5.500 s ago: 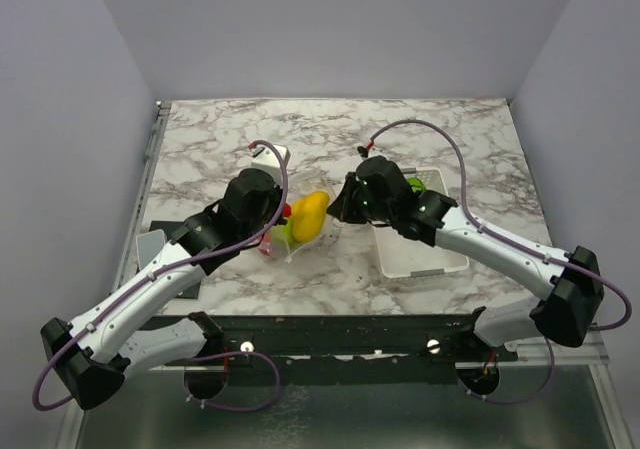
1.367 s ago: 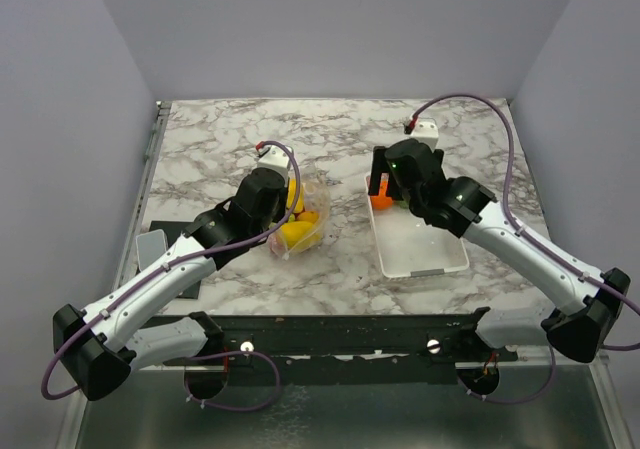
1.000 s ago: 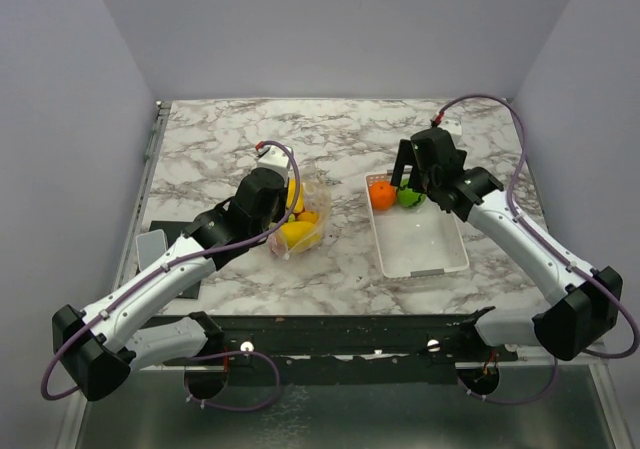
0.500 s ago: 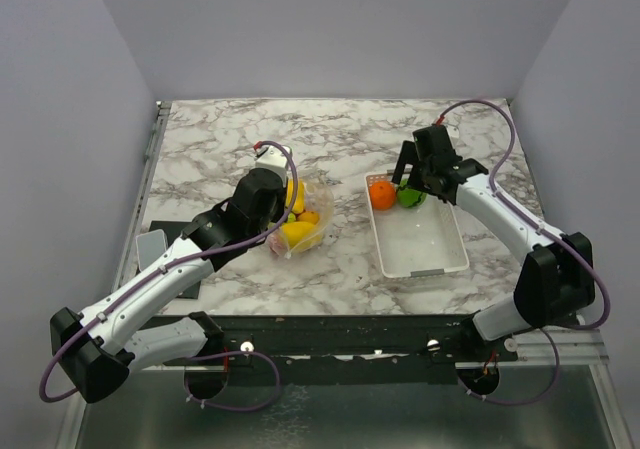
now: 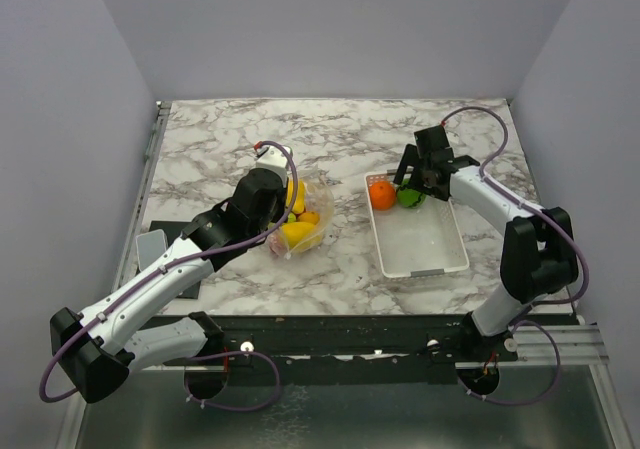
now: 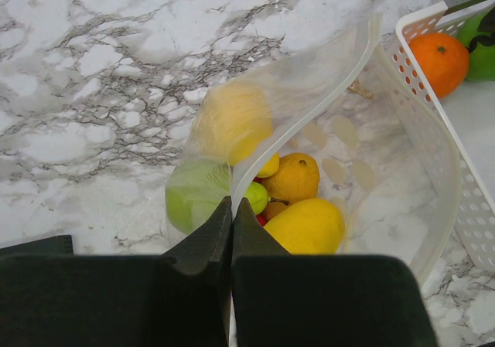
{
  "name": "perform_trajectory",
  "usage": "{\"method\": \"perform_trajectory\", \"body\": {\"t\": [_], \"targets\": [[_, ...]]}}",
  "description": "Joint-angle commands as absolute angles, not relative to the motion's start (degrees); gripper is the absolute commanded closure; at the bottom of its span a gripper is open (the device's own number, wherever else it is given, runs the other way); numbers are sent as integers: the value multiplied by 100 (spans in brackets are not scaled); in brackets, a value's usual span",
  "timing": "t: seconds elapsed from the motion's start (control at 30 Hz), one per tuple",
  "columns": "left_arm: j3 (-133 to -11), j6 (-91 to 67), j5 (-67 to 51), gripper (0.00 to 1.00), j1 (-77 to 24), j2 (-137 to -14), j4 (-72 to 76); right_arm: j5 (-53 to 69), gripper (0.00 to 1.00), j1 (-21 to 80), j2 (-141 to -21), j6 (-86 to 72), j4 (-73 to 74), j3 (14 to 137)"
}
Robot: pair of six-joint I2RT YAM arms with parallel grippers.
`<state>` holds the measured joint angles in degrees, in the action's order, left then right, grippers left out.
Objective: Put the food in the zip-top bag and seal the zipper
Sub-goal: Pick up the fake fruit from the bin.
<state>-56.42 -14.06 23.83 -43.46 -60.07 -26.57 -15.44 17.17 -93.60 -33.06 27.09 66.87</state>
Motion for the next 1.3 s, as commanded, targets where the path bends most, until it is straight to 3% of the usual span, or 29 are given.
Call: {"method": "perform_trajectory", "body": {"t": [0.0, 0.17, 0.3, 0.37, 0.6, 0.73, 0.87, 1.27], "targets": [[-5581, -1382, 2303, 100, -4311, -5937, -2543, -1188, 0, 1589, -9599, -3405, 2435, 6733], [-5581, -1381, 2311, 100, -4318, -5950, -2549, -1040, 3, 1530, -9798, -3441, 2344, 6706], [-5576, -1385, 2320, 100, -4314, -5950, -2548, -963, 13, 1507, -9802, -3433, 2247, 6590], [-5574, -1381, 2320, 100, -4318, -5950, -2547, -922, 23, 1479, -9803, -3421, 2241, 6546], [-5579, -1385, 2320, 100, -4312, -5955, -2553, -828, 71, 1437, -9609, -3354, 2268, 6408], [-5581, -1383, 2320, 100, -4310, -5950, -2548, -833, 90, 1437, -9335, -3332, 2368, 6361], [-5581, -1383, 2320, 100, -4313, -5941, -2549, -795, 99, 1436, -9009, -3294, 2454, 6316], [-5581, -1395, 2313, 100, -4308, -5907, -2549, -139, 99, 1457, -7789, -3067, 2593, 6145]]}}
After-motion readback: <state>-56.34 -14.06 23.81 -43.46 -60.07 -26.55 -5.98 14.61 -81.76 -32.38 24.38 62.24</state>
